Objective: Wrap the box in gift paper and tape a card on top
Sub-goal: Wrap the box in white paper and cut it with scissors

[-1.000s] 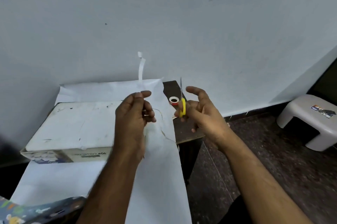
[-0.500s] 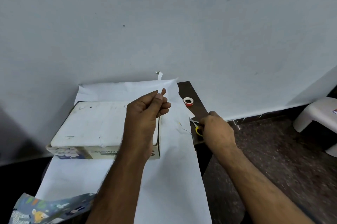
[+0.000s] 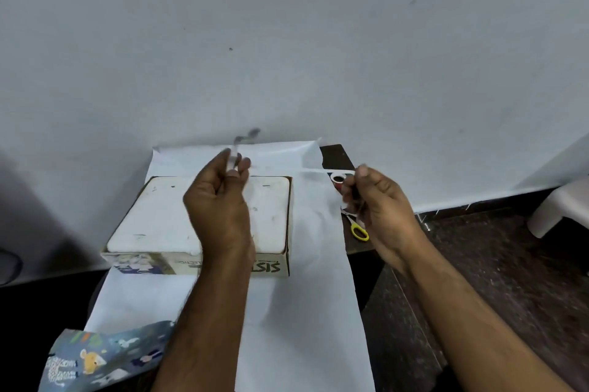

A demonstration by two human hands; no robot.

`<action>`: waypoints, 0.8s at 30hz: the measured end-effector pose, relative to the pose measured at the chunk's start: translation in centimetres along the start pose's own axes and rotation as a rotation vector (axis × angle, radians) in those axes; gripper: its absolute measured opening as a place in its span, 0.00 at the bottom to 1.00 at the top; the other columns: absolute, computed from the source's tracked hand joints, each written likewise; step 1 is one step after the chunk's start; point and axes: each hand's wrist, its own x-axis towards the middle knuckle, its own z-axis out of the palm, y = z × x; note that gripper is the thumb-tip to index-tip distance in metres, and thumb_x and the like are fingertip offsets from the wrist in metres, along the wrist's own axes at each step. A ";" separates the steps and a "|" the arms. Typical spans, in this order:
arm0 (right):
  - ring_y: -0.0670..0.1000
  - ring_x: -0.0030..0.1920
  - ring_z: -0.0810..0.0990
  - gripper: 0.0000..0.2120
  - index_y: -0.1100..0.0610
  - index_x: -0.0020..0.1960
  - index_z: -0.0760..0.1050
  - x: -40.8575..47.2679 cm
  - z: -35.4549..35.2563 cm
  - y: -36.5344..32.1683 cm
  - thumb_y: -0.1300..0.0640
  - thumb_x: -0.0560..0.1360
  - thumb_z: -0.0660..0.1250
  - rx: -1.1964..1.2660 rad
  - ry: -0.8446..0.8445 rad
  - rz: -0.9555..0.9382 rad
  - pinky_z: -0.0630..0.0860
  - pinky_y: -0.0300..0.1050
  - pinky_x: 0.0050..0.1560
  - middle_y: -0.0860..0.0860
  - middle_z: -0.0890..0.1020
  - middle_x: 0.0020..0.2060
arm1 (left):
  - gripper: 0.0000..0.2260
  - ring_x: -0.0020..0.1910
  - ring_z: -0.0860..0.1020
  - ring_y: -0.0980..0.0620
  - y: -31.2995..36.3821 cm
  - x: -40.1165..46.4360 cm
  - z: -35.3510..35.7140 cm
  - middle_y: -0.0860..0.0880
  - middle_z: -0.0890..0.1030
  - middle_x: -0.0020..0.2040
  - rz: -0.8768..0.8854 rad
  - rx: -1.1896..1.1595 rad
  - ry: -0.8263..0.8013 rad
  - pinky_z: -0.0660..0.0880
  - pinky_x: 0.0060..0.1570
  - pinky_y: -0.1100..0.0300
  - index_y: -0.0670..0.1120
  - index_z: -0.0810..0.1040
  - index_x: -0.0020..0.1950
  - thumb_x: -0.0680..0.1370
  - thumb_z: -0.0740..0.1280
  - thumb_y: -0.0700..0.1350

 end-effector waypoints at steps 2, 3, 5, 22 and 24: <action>0.46 0.46 0.78 0.10 0.47 0.40 0.82 0.1 0.1 0.1 0.45 0.75 0.66 -0.015 -0.063 -0.054 0.70 0.43 0.49 0.46 0.83 0.42 | 0.16 0.56 0.84 0.54 -0.8 -0.5 0.1 0.50 0.86 0.53 -0.090 0.232 -0.173 0.78 0.62 0.58 0.48 0.83 0.58 0.78 0.68 0.29; 0.46 0.48 0.78 0.08 0.48 0.43 0.81 -0.1 0.5 0.4 0.47 0.76 0.66 -0.034 -0.146 -0.088 0.72 0.41 0.52 0.46 0.82 0.45 | 0.16 0.56 0.83 0.54 -1.3 -1.1 0.5 0.51 0.86 0.53 -0.148 0.312 -0.292 0.78 0.62 0.58 0.51 0.84 0.56 0.78 0.68 0.30; 0.47 0.50 0.79 0.08 0.56 0.50 0.80 -0.5 1.5 0.5 0.53 0.78 0.66 -0.020 -0.283 -0.153 0.75 0.40 0.54 0.49 0.82 0.48 | 0.09 0.54 0.83 0.52 -1.7 -2.8 1.7 0.49 0.86 0.51 -0.276 0.343 -0.518 0.79 0.59 0.57 0.45 0.85 0.53 0.79 0.68 0.34; 0.49 0.26 0.71 0.10 0.56 0.54 0.78 -0.4 -0.4 0.6 0.53 0.85 0.61 -0.387 -0.241 0.159 0.68 0.40 0.27 0.52 0.79 0.35 | 0.09 0.40 0.75 0.48 -2.1 -3.7 2.9 0.45 0.79 0.43 -0.334 0.627 -0.501 0.74 0.47 0.52 0.42 0.80 0.57 0.85 0.61 0.43; 0.46 0.27 0.67 0.11 0.55 0.50 0.81 -0.1 0.2 1.5 0.54 0.85 0.62 -0.378 -0.160 0.059 0.65 0.40 0.29 0.49 0.77 0.33 | 0.10 0.44 0.78 0.48 -2.2 -3.8 3.1 0.48 0.81 0.46 -0.298 0.553 -0.451 0.76 0.45 0.55 0.48 0.80 0.54 0.85 0.59 0.40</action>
